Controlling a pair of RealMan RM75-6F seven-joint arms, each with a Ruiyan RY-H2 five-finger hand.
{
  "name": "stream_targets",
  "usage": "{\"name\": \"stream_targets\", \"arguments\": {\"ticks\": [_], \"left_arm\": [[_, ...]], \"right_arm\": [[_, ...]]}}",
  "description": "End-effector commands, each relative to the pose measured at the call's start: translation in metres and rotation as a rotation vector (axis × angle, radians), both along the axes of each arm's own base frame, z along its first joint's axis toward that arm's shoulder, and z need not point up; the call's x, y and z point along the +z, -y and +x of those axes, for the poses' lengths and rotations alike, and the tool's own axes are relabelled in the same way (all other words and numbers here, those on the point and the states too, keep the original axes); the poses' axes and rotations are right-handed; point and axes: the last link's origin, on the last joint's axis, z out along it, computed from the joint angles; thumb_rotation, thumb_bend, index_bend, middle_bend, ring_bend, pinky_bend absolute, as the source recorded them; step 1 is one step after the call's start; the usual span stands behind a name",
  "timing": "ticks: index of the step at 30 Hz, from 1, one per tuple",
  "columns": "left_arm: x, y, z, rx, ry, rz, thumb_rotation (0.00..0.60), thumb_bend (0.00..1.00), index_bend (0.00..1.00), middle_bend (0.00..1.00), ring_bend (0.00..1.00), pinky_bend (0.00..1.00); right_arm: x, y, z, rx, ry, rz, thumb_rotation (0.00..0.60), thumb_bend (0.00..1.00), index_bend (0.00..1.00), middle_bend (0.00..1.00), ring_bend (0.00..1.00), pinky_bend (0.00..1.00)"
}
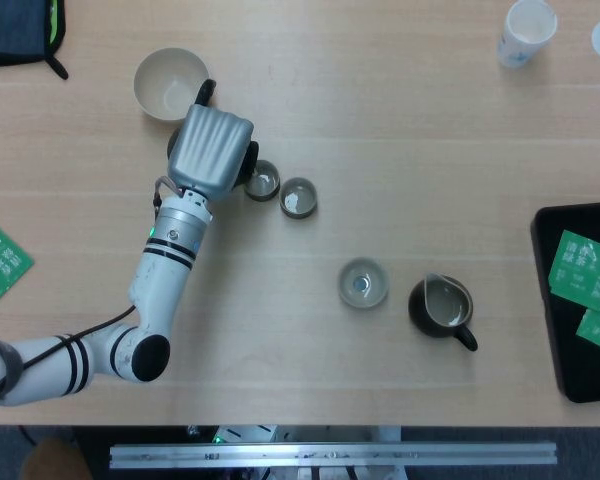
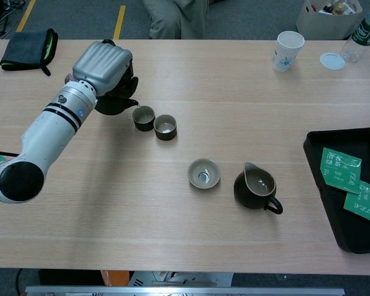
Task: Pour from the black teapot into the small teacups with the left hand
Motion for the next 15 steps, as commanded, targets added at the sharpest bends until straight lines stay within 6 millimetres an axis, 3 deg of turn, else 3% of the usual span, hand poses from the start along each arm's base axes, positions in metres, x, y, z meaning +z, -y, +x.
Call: {"name": "stream_targets", "arguments": {"ticks": [1, 15], "left_arm": [[-0.0005, 0.0002, 0.0007, -0.002, -0.002, 0.005, 0.519, 0.55, 0.95, 1.00, 0.93, 0.19], [-0.0013, 0.0029, 0.0042, -0.030, -0.024, 0.028, 0.546, 0.55, 0.95, 1.00, 0.93, 0.19]], "right_arm": [[0.0004, -0.0004, -0.0004, 0.000, 0.000, -0.001, 0.600, 0.15, 0.26, 0.27, 0.13, 0.11], [0.0022, -0.0030, -0.0023, 0.000, 0.005, -0.008, 0.600, 0.15, 0.26, 0.27, 0.13, 0.11]]}}
